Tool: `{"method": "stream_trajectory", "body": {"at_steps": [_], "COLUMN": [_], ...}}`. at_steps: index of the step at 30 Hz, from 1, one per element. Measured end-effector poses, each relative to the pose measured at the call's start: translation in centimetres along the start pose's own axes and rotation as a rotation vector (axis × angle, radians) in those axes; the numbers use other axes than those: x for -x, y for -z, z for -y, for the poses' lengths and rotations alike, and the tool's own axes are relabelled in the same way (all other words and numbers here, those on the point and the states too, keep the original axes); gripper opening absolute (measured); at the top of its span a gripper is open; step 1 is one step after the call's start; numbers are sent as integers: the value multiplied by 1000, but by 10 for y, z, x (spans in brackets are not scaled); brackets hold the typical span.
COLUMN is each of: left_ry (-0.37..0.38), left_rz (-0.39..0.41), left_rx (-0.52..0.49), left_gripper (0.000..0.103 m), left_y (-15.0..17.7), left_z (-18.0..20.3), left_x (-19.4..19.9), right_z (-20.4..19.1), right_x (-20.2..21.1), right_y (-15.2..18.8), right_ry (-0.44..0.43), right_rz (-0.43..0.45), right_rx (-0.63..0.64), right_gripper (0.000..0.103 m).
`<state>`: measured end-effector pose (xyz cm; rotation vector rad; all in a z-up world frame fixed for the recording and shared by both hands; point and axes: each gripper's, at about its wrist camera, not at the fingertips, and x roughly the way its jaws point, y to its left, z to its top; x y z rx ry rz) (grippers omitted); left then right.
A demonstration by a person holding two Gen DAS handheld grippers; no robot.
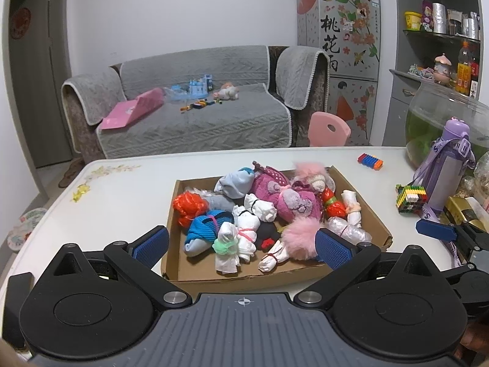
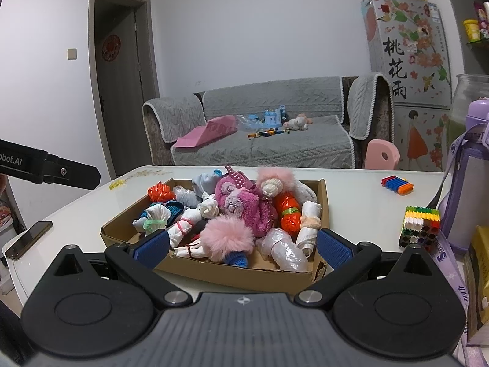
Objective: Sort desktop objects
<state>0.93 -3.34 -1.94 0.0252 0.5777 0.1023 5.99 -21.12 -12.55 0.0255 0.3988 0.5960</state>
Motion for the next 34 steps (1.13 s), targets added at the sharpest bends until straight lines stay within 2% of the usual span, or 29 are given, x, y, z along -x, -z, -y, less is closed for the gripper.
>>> {"method": "stream_trajectory", "body": {"at_steps": [21, 29, 34], "left_ry": [10, 37, 21], "left_rz": [-1, -4, 8], "left_rx": [-5, 1, 1], "left_gripper": [102, 102, 102], "left_y": [2, 2, 1], "left_z": [1, -1, -1], "left_x": [0, 1, 3], "right_z": [-2, -3, -3], "right_x": [-2, -2, -2], "right_y": [1, 1, 1], "right_ry": [-7, -5, -6], "right_rz": [-22, -25, -23], "right_rx": [17, 20, 18], "right_gripper": [102, 102, 102]}}
